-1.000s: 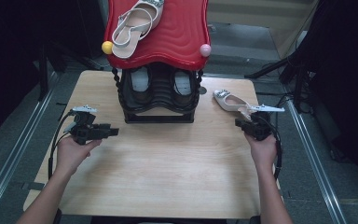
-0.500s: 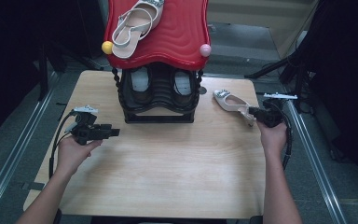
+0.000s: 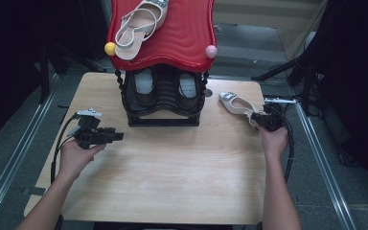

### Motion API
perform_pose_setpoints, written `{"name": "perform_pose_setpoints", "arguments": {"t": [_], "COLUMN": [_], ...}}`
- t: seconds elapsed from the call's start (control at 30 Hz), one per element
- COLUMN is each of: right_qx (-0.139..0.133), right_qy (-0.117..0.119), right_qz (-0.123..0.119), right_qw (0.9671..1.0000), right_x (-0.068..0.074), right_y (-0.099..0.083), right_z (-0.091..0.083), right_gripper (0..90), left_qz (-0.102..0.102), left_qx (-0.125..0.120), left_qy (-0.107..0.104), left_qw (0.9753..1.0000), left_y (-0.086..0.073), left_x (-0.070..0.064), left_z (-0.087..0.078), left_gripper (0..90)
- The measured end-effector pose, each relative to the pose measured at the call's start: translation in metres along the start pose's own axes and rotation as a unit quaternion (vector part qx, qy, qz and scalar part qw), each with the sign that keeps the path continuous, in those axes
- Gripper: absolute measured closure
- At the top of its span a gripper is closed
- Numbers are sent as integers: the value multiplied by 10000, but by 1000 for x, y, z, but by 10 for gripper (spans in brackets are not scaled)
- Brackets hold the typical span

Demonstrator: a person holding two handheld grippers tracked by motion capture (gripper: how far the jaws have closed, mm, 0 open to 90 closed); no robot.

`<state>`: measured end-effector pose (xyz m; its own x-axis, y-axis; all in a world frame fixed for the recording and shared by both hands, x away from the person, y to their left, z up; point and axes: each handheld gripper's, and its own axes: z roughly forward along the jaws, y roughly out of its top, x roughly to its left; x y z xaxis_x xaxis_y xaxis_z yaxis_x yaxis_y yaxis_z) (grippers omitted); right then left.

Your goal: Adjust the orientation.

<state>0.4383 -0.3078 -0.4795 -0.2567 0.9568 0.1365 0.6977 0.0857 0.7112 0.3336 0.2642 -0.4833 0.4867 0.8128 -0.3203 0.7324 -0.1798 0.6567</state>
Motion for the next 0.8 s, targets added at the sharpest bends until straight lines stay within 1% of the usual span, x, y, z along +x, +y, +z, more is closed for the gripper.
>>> {"name": "perform_pose_setpoints", "arguments": {"t": [0.03,0.07,0.13,0.27,0.3,0.4,0.53,0.7,0.8], "right_qx": [14,-1,-19,40,36,24,22,48,33], "right_qy": [82,125,167,259,269,334,434,506,538], "right_qz": [103,129,84,161,130,160,252,248,153], "right_qw": [9999,9998,9998,9995,9995,9993,9987,9984,9984], "right_x": [1,2,6,13,14,18,24,32,38], "right_y": [-1,-2,-4,-5,-5,-5,-4,-4,-3], "right_z": [0,1,3,7,8,10,10,12,13], "right_gripper": [900,900,900,900,900,900,900,900,900], "left_qz": [16,18,24,20,20,17,30,33,46], "left_qx": [1,6,-2,4,13,5,5,-1,5], "left_qy": [9,1,12,-3,-5,6,3,-6,0], "left_qw": [10000,10000,10000,10000,10000,10000,10000,10000,10000], "left_y": [0,0,0,0,0,0,0,0,0], "left_x": [0,0,-1,0,0,0,1,1,2], "left_z": [0,0,1,1,1,1,1,0,-1], "left_gripper": [484,484,484,484,484,484,484,484,484]}}
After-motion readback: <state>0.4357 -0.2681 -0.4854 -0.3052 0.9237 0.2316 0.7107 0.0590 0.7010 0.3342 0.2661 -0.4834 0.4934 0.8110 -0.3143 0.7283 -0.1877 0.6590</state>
